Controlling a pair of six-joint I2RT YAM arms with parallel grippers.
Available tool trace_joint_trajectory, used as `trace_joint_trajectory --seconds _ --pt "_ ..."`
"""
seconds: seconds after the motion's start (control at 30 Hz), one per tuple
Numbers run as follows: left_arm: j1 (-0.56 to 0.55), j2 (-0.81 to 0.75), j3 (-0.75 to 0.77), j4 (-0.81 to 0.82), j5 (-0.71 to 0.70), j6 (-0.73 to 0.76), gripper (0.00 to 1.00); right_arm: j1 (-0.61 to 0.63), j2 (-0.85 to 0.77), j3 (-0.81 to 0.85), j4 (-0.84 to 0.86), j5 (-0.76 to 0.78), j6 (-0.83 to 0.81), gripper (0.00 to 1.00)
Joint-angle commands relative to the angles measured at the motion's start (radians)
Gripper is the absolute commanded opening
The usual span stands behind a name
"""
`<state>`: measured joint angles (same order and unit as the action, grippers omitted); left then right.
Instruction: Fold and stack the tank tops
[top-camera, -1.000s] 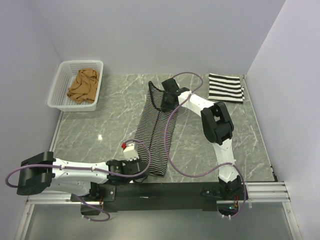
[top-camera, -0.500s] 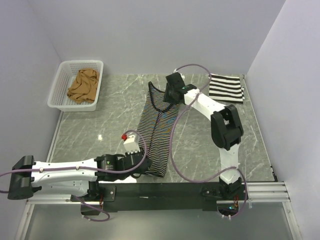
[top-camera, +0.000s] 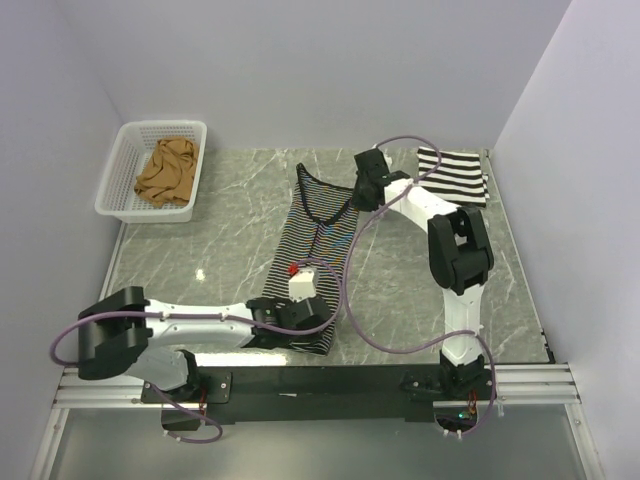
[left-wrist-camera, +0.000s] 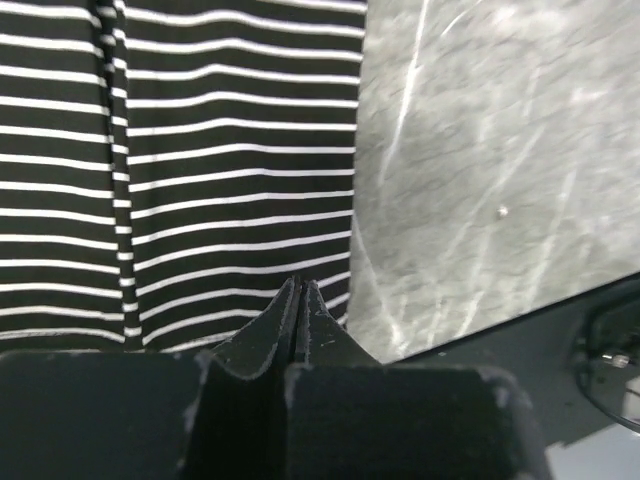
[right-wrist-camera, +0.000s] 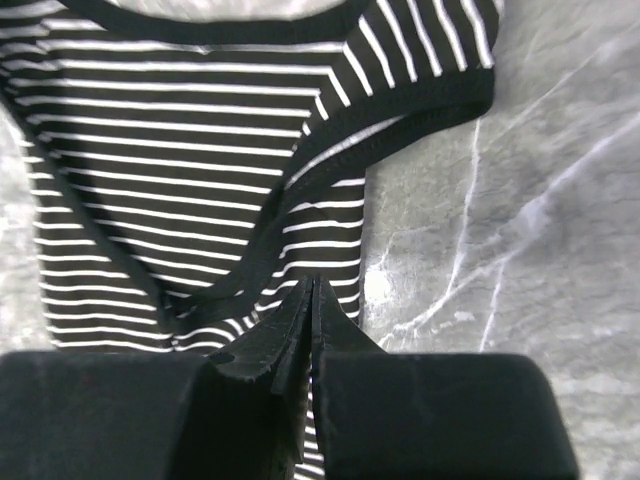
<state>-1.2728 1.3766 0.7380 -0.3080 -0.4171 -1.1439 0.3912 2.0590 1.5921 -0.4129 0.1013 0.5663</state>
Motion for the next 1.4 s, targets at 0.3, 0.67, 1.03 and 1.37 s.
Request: trace_joint_trajectory --seconds 0.3,0.67,1.03,1.37 --pt "0.003 0.151 -0.043 0.086 0.115 0.016 0.01 0.0 0.173 0.176 -0.026 0.023 0.012 0.06" --pt "-0.007 0.173 -0.075 0.093 0.169 0.01 0.01 -0.012 0.253 0.365 -0.098 0.074 -0.005 0.07" --pt "-0.013 0.156 -0.071 0.075 0.181 0.019 0.01 -0.021 0.375 0.534 -0.161 0.067 -0.026 0.06" --pt "0.009 0.072 0.033 0.04 0.146 0.073 0.02 -0.045 0.305 0.543 -0.168 0.049 -0.049 0.08"
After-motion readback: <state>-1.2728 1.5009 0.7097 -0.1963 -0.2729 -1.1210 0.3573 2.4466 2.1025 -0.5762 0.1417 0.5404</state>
